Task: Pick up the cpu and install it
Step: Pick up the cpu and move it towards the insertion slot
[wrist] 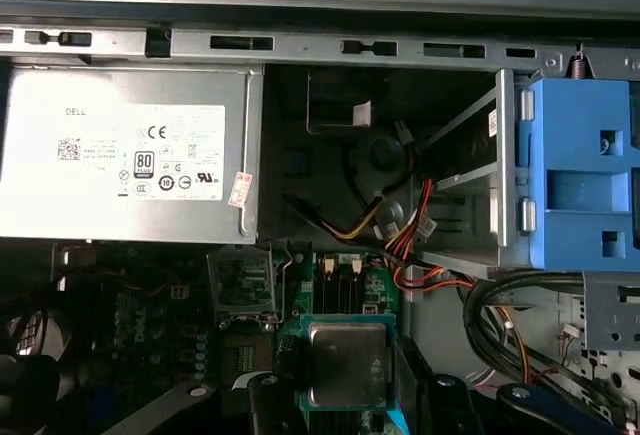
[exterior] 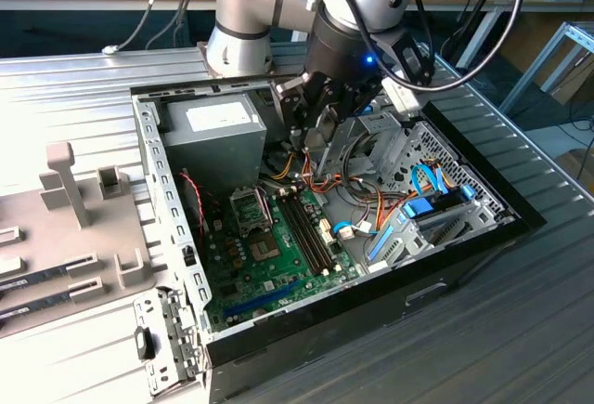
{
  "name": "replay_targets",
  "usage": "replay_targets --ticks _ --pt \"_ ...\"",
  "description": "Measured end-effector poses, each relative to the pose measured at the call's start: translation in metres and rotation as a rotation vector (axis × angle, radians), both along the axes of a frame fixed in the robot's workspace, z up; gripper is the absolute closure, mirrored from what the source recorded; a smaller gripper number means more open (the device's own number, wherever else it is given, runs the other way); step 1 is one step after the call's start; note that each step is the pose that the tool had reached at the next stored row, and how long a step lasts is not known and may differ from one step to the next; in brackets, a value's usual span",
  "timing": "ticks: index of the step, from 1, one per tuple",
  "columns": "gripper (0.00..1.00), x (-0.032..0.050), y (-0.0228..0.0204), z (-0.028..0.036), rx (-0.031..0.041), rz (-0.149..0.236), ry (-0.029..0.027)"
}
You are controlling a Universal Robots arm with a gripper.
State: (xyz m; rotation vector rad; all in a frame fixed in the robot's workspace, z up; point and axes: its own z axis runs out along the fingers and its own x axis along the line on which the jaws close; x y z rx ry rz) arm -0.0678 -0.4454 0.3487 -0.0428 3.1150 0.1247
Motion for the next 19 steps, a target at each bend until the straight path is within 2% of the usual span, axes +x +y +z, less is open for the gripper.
replay_targets --ticks 19 --pt "0.53 0.0241 -0.0060 -0.0041 0.0002 0.000 0.0000"
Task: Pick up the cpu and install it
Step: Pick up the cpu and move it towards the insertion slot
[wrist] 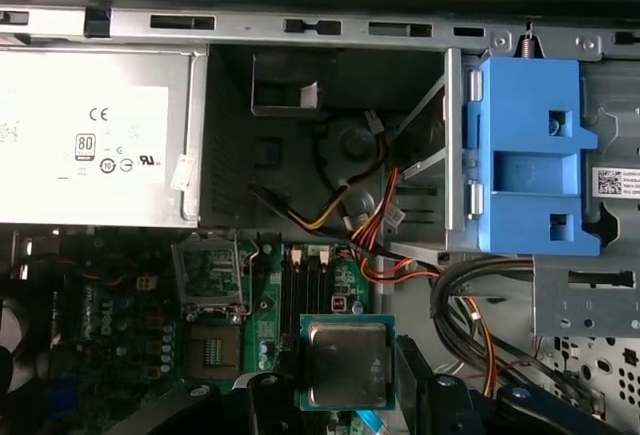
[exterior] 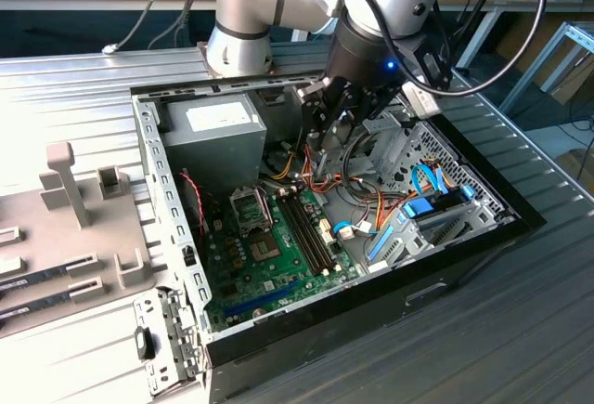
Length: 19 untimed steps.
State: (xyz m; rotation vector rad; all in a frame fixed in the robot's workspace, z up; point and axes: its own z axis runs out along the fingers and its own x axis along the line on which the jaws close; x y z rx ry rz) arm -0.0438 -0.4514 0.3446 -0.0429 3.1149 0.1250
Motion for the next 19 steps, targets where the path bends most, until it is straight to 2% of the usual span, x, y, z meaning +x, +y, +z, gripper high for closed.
replay_targets --ticks 19 --pt "0.53 0.0233 -0.0051 -0.0041 -0.0001 0.000 0.0000"
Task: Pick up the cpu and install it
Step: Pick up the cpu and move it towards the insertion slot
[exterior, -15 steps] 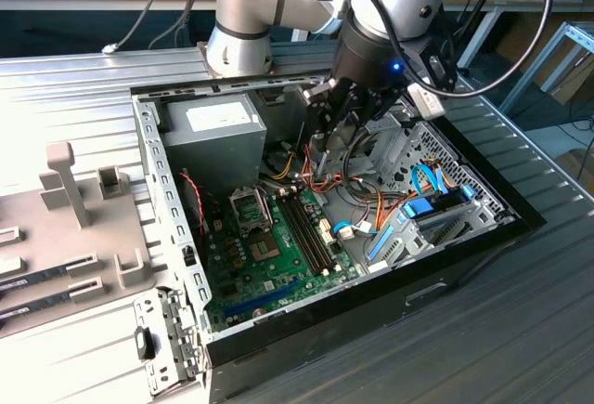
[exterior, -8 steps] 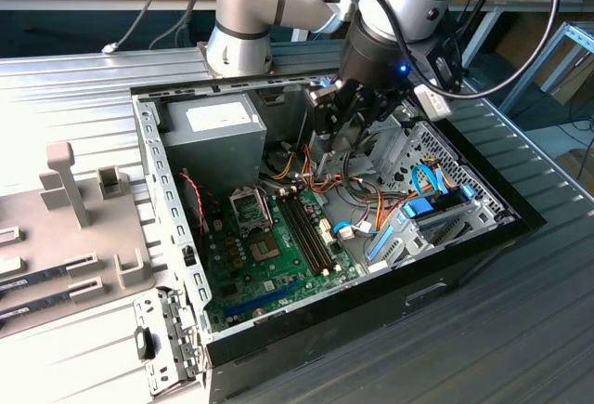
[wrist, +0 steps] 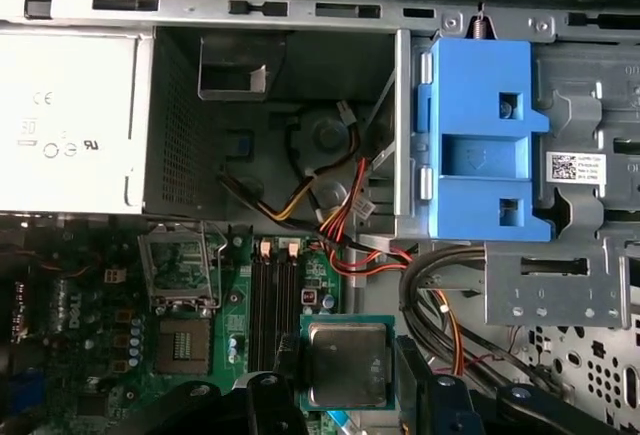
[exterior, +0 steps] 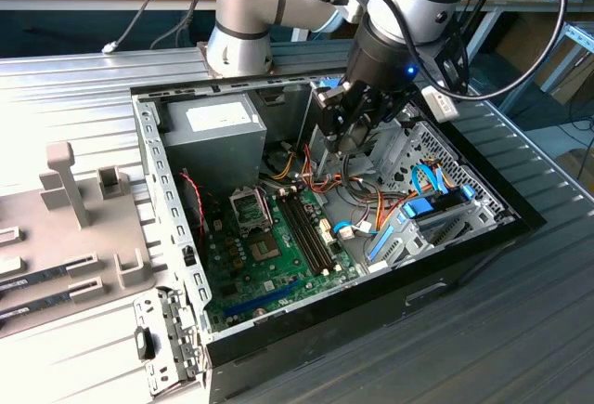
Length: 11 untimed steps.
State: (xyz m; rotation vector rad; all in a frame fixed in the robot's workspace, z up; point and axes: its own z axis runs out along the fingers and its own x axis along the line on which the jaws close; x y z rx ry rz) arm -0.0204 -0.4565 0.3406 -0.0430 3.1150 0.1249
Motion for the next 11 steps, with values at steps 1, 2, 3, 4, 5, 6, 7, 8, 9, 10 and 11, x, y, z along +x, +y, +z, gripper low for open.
replay_targets --ticks 1,2,3,4,5,6,7,8,9,10,11 --pt "0.53 0.0010 -0.0002 -0.0002 0.0000 0.000 0.0000" --pt "0.53 0.0024 -0.0004 -0.0004 0.0000 0.000 0.0000" --pt "0.53 0.0035 -0.0006 -0.0006 0.0000 0.000 0.0000" --pt "0.53 0.0062 -0.0011 -0.0011 0.0000 0.000 0.0000" --pt "0.53 0.0080 -0.0014 -0.0014 0.0001 0.000 0.0000" --pt "0.53 0.0102 -0.0018 -0.0017 0.0000 0.000 0.0001" --pt "0.53 0.0124 -0.0021 -0.0020 0.0000 0.000 0.0001" --pt "0.53 0.0143 -0.0024 -0.0023 -0.0001 0.000 0.0001" --pt "0.53 0.0175 -0.0027 -0.0027 -0.0001 0.000 0.0001" --pt "0.53 0.0194 -0.0029 -0.0029 -0.0002 0.000 0.0001" --pt "0.53 0.0213 -0.0030 -0.0031 -0.0002 0.000 0.0001"
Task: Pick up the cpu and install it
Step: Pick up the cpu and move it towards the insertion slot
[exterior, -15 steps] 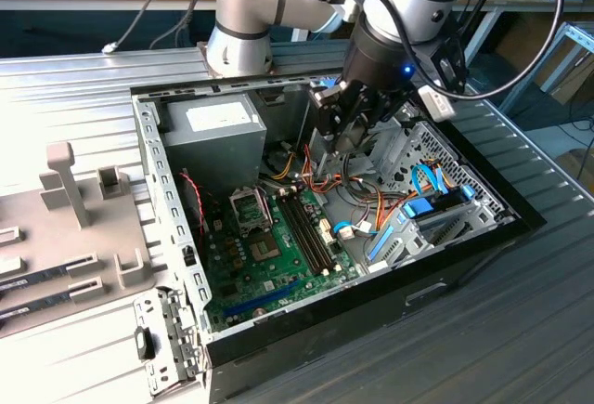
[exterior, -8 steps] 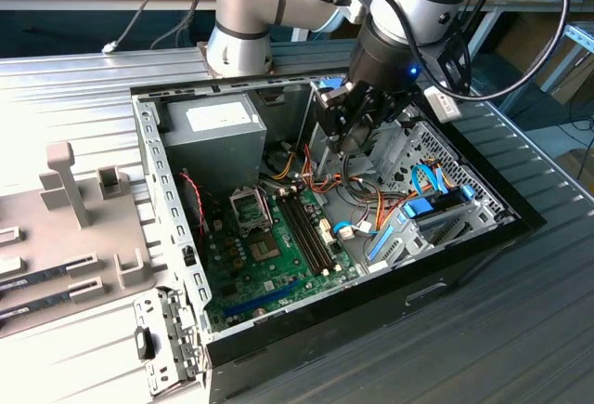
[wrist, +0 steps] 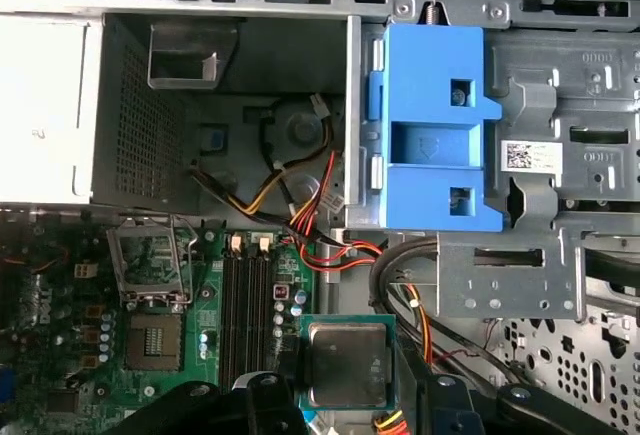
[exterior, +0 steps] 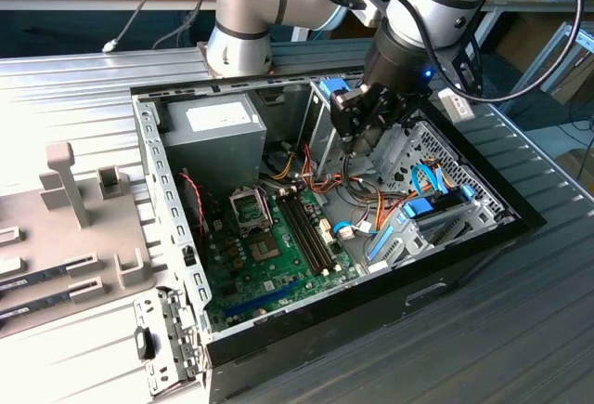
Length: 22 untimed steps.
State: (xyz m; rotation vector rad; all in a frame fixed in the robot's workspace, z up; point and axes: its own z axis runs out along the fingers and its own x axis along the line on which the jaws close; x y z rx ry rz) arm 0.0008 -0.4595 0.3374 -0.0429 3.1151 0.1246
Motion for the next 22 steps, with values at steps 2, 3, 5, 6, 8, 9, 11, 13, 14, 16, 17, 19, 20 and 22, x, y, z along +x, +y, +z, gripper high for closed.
replay_targets --ticks 2,3,5,6,8,9,11,13,14,16,17,19,20,22 --pt "0.53 0.0022 -0.0002 -0.0004 0.0002 0.000 -0.0001" --pt "0.53 0.0031 -0.0003 -0.0006 0.0002 0.000 -0.0001" --pt "0.53 0.0030 -0.0011 -0.0009 0.0003 0.000 -0.0001" --pt "0.53 0.0020 -0.0024 -0.0010 0.0002 0.000 -0.0001" --pt "0.53 -0.0008 -0.0051 -0.0013 0.0002 0.000 -0.0001" --pt "0.53 -0.0019 -0.0063 -0.0014 0.0001 0.000 -0.0001" --pt "0.53 -0.0064 -0.0107 -0.0020 0.0002 0.000 0.0000" --pt "0.53 -0.0089 -0.0138 -0.0026 0.0002 0.000 -0.0001" --pt "0.53 -0.0097 -0.0150 -0.0028 0.0002 0.000 -0.0001" --pt "0.53 -0.0108 -0.0175 -0.0033 0.0002 0.000 -0.0001" --pt "0.53 -0.0111 -0.0184 -0.0034 0.0001 0.000 0.0000" --pt "0.53 -0.0115 -0.0201 -0.0037 0.0001 0.000 0.0000" --pt "0.53 -0.0116 -0.0208 -0.0039 0.0002 0.000 0.0000" --pt "0.53 -0.0118 -0.0225 -0.0042 0.0002 0.000 -0.0001"
